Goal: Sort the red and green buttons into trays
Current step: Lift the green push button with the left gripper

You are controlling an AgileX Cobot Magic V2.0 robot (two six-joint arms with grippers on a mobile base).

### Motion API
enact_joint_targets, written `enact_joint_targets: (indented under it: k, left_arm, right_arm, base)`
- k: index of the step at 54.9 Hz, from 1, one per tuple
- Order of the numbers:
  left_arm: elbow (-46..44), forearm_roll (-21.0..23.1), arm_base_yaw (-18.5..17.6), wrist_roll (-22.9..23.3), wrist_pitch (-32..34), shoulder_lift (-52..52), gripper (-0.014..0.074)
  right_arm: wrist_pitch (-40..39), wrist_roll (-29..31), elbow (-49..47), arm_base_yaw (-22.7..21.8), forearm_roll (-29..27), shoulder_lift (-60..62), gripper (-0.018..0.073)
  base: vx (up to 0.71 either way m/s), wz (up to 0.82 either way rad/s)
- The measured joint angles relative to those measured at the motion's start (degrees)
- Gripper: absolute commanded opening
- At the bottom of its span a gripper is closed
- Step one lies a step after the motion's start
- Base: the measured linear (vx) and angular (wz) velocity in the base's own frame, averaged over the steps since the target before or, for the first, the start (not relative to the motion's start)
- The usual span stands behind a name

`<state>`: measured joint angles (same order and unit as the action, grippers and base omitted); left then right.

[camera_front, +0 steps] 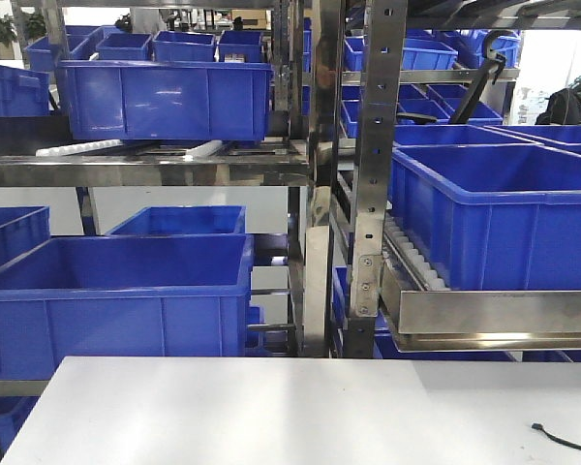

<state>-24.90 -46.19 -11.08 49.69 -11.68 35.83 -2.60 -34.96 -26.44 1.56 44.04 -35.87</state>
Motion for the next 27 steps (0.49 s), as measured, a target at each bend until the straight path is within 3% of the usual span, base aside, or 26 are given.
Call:
enact_joint_targets:
  k: [27]
  left_arm:
    - [0.0, 0.1, 0.0, -0.1, -0.1, -0.1, 0.0001]
  right_arm:
    - [0.0, 0.0, 0.0, 0.0, 0.0, 0.0, -0.0009]
  base:
    - [0.0, 0.0]
